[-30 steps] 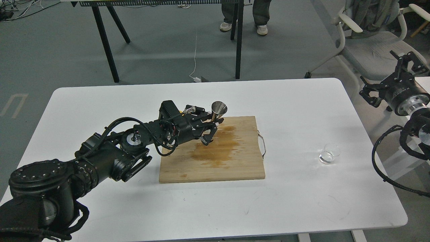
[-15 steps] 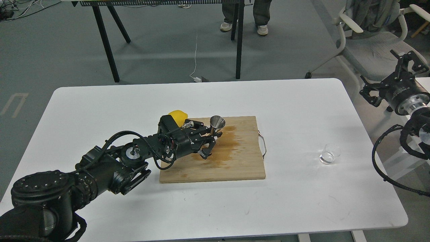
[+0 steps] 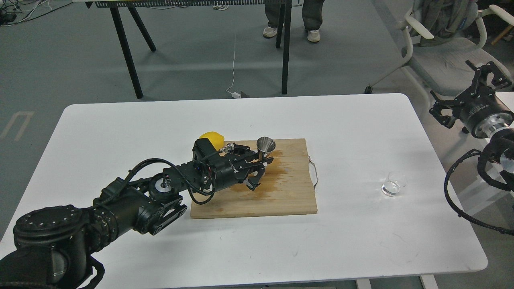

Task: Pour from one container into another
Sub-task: 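Lower the jigger onto the cutting board beside the lemon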

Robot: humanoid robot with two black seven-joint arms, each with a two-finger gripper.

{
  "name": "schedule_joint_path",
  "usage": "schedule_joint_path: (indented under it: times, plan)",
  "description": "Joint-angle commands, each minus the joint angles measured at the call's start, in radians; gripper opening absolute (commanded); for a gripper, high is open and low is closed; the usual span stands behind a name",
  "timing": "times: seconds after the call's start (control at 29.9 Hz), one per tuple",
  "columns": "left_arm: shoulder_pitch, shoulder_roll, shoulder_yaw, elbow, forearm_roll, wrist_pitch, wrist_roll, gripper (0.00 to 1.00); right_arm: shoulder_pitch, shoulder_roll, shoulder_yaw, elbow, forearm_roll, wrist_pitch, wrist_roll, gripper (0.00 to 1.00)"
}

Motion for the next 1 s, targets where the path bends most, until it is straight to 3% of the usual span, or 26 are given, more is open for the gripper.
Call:
schedule_joint_path:
  times: [0.0,0.3,0.6,0.67,0.97]
  plan:
    - [0.001,0.000,0.000,-0.001,-0.005,0.000,0.000,0.02,0.000,0.000,0.000,0.000,0.000,0.000,0.001,0.99]
    - [0.033,0.000,0.000,-0.001,-0.005,0.000,0.000,0.11,0.000,0.000,0.000,-0.001,0.000,0.000,0.001,0.99]
    - [0.035,0.000,0.000,-0.002,-0.005,0.000,0.000,0.30,0.000,0.002,0.000,-0.001,0.000,0.000,0.001,0.99]
    - [0.035,0.000,0.000,-0.002,-0.005,0.000,0.000,0.43,0.000,0.000,0.000,0.000,0.000,0.000,0.001,0.99]
    - [0.035,0.000,0.000,-0.001,-0.005,0.000,0.000,0.61,0.000,0.000,-0.015,0.000,0.000,-0.001,0.001,0.99]
